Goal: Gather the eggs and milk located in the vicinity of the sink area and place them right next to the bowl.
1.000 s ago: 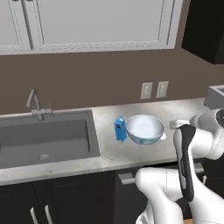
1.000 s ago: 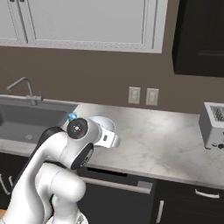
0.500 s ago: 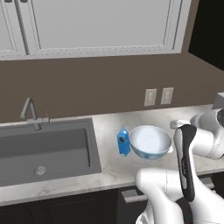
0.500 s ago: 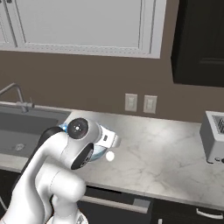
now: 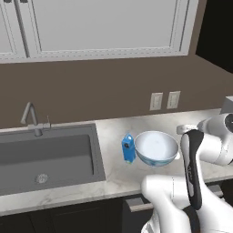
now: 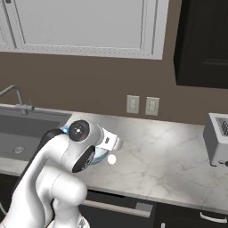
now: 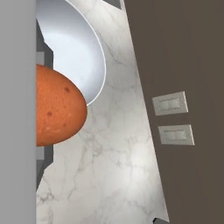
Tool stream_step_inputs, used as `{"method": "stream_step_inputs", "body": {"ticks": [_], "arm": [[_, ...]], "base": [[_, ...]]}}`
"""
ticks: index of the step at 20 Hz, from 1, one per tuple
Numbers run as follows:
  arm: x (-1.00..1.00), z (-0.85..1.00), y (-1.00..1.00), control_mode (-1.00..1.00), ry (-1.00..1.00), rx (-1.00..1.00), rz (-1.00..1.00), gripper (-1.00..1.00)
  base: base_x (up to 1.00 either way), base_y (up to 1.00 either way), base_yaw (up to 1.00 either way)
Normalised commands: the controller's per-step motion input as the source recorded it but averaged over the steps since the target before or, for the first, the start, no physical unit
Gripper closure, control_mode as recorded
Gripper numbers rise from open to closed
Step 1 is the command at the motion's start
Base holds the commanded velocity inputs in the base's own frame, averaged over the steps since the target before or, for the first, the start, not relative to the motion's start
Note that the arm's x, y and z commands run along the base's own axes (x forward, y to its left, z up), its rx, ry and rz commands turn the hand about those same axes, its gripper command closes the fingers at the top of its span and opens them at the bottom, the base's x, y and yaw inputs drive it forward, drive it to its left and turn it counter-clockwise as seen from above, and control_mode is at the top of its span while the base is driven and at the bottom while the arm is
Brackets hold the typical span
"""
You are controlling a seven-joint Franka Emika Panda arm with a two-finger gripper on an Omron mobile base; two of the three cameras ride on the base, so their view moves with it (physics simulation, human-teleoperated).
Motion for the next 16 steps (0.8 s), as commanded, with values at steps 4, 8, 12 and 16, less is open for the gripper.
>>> {"method": "stream_step_inputs", "body": {"ticks": [4, 8, 12, 16], "arm": [[0.00, 0.00, 0.00, -1.00, 0.00, 0.00, 0.00, 1.00], [0.00, 0.00, 0.00, -1.00, 0.00, 0.00, 0.00, 1.00], [0.00, 0.00, 0.00, -1.00, 0.03, 0.00, 0.05, 1.00], [0.00, 0.00, -0.16, -1.00, 0.00, 0.00, 0.15, 1.00]], "base": [[0.00, 0.00, 0.00], [0.00, 0.00, 0.00], [0.00, 0.00, 0.00], [0.00, 0.00, 0.00]]}}
